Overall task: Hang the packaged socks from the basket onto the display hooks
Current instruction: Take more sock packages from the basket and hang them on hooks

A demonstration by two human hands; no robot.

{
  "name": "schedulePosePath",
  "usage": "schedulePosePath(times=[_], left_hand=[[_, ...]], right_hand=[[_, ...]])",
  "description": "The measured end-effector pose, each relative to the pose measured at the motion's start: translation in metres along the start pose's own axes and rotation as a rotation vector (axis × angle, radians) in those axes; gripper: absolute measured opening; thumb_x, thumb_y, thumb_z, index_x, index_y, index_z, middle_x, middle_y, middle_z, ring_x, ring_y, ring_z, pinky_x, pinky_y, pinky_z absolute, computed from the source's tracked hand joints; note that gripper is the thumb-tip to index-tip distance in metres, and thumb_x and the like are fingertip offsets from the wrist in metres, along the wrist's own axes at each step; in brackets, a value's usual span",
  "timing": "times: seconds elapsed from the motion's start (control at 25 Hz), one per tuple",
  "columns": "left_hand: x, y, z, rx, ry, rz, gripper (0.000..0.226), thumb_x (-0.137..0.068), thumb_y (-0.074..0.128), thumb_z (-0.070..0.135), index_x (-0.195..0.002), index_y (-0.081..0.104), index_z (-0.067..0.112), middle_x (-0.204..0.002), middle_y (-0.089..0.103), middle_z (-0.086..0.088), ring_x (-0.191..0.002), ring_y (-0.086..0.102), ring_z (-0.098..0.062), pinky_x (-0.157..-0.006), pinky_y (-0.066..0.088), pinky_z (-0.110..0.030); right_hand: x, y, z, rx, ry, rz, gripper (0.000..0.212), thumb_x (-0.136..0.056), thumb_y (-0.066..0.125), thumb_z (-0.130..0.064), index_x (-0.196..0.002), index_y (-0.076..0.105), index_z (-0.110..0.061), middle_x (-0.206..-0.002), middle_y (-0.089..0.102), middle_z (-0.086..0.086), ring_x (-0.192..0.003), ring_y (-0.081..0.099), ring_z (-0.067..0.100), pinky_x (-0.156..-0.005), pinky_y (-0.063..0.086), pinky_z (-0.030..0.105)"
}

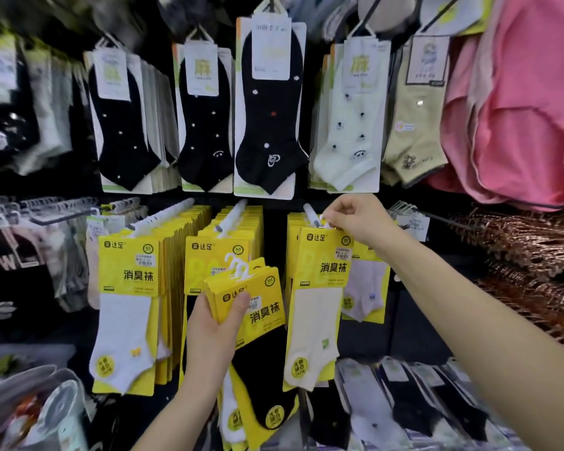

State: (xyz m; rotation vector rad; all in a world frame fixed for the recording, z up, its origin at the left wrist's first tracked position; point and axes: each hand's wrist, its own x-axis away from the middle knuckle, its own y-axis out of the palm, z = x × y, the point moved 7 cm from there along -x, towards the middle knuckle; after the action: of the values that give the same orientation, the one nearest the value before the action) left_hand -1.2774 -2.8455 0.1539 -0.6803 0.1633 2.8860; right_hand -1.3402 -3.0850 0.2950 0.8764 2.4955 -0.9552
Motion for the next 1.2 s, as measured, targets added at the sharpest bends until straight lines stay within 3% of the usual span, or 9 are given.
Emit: schedulePosePath(times=[0.2,0.48,0.64,0.72,0.8,0.88,1.04,1.12,1.2], left_hand=[[-0.001,-0.009,-0.004,-0.019,-0.024,-0.005,0.028,-0.066,0.061,0.052,-0.092,0.055,0.042,-0.09,0.065,0.023,-0.083,0.06,0.014,-0.067,0.043,-0.013],[-0.002,0.01,0.003,0.029,-0.023,-0.081,0.03,-0.065,0.063,0.051,-0.093,0.058,0.04,-0.084,0.066,0.033,-0.082,0.059,0.019,-0.06,0.047,-0.006],[-0.007,0.021,0.01,0.055,-0.032,-0.1,0.035,-0.062,0.063,0.055,-0.093,0.059,0.039,-0.088,0.068,0.027,-0.086,0.06,0.016,-0.065,0.048,-0.01],[-0.008,0.029,0.011,0.08,-0.047,-0.125,0.034,-0.062,0.064,0.054,-0.091,0.06,0.038,-0.087,0.069,0.027,-0.084,0.061,0.014,-0.067,0.047,-0.012],[-0.008,0.039,0.014,0.086,-0.042,-0.148,0.033,-0.061,0.066,0.053,-0.088,0.061,0.035,-0.084,0.069,0.028,-0.081,0.063,0.011,-0.065,0.048,-0.013],[-0.006,0.051,0.017,0.107,-0.039,-0.159,0.028,-0.063,0.07,0.046,-0.085,0.062,0.031,-0.078,0.069,0.028,-0.075,0.064,0.009,-0.058,0.05,-0.011],[-0.001,0.071,0.014,0.213,-0.1,-0.219,0.037,-0.06,0.071,0.044,-0.092,0.062,0.027,-0.08,0.073,0.015,-0.075,0.069,0.0,-0.056,0.052,-0.013],[0.002,0.08,0.01,0.255,-0.136,-0.29,0.041,-0.064,0.066,0.047,-0.098,0.062,0.026,-0.09,0.074,0.01,-0.082,0.07,-0.005,-0.061,0.054,-0.017],[0.003,0.084,0.007,0.254,-0.155,-0.332,0.037,-0.07,0.059,0.047,-0.101,0.06,0.026,-0.098,0.072,0.006,-0.088,0.07,-0.01,-0.069,0.057,-0.023]], right_hand=[[0.0,0.005,0.007,0.061,-0.024,-0.035,0.023,-0.085,0.064,-0.015,-0.064,0.061,-0.023,-0.061,0.064,-0.01,-0.059,0.055,0.002,-0.058,0.041,0.022],[-0.01,0.017,0.023,0.147,0.039,0.005,0.019,-0.087,0.061,-0.018,-0.069,0.06,-0.024,-0.07,0.064,-0.013,-0.071,0.059,0.005,-0.059,0.042,0.023],[0.007,-0.001,0.008,0.1,-0.078,0.233,0.011,-0.086,0.062,-0.024,-0.076,0.059,-0.026,-0.069,0.056,-0.016,-0.065,0.05,-0.001,-0.055,0.037,0.011],[0.03,0.0,0.002,-0.023,-0.138,0.241,0.018,-0.083,0.065,-0.036,-0.071,0.054,-0.027,-0.066,0.054,-0.013,-0.059,0.05,-0.002,-0.054,0.039,0.009],[0.052,0.019,0.004,-0.058,-0.098,0.062,0.034,-0.07,0.068,-0.055,-0.073,0.05,-0.027,-0.067,0.052,-0.01,-0.059,0.047,0.0,-0.056,0.039,0.013],[0.067,0.034,0.014,-0.008,-0.027,-0.067,0.045,-0.059,0.07,-0.061,-0.076,0.048,-0.026,-0.067,0.049,-0.009,-0.06,0.045,0.005,-0.056,0.038,0.018],[0.07,0.027,0.028,-0.03,0.019,-0.003,0.025,-0.073,0.076,-0.034,-0.078,0.054,-0.026,-0.074,0.059,-0.002,-0.062,0.048,0.013,-0.062,0.045,0.026],[0.068,0.02,0.036,-0.084,0.062,0.018,0.017,-0.075,0.075,-0.027,-0.081,0.059,-0.026,-0.089,0.068,0.011,-0.077,0.062,0.027,-0.077,0.054,0.038],[0.068,0.017,0.041,-0.109,0.085,0.002,0.014,-0.077,0.074,-0.024,-0.082,0.062,-0.028,-0.099,0.068,0.019,-0.094,0.063,0.035,-0.085,0.053,0.048]])
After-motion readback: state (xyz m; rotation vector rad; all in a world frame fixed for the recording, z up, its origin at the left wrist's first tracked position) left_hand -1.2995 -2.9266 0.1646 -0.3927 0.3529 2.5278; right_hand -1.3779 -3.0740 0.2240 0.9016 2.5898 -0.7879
